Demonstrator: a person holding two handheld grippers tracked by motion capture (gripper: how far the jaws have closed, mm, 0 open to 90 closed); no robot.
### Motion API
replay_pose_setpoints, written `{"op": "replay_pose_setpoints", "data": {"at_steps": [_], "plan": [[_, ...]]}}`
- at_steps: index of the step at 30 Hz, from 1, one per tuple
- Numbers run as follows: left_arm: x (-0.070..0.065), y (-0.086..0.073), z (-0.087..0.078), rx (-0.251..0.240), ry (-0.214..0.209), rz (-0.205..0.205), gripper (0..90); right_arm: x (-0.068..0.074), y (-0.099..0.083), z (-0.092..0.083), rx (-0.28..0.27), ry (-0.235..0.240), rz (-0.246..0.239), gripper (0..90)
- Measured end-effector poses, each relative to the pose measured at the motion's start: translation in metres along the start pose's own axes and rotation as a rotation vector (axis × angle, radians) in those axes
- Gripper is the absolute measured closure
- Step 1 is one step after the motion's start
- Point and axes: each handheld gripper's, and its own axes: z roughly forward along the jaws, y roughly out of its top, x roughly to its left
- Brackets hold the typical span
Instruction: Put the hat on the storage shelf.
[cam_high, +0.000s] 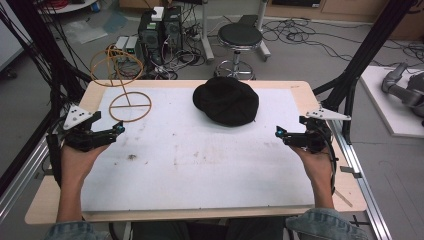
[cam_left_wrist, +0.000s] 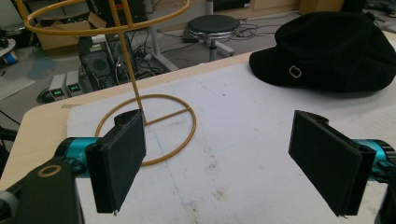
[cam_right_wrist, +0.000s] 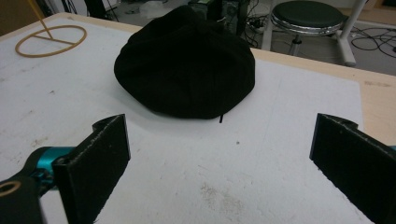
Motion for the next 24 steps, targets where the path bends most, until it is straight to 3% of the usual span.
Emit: {"op": "replay_pose_setpoints", "data": {"at_steps": [24], "plan": [[0.0004,0.0005,0.0005,0.004,-0.009,0.004,19.2,-0.0007,-0.001,-0.002,-0.005,-0.009,0.015,4.6]]}}
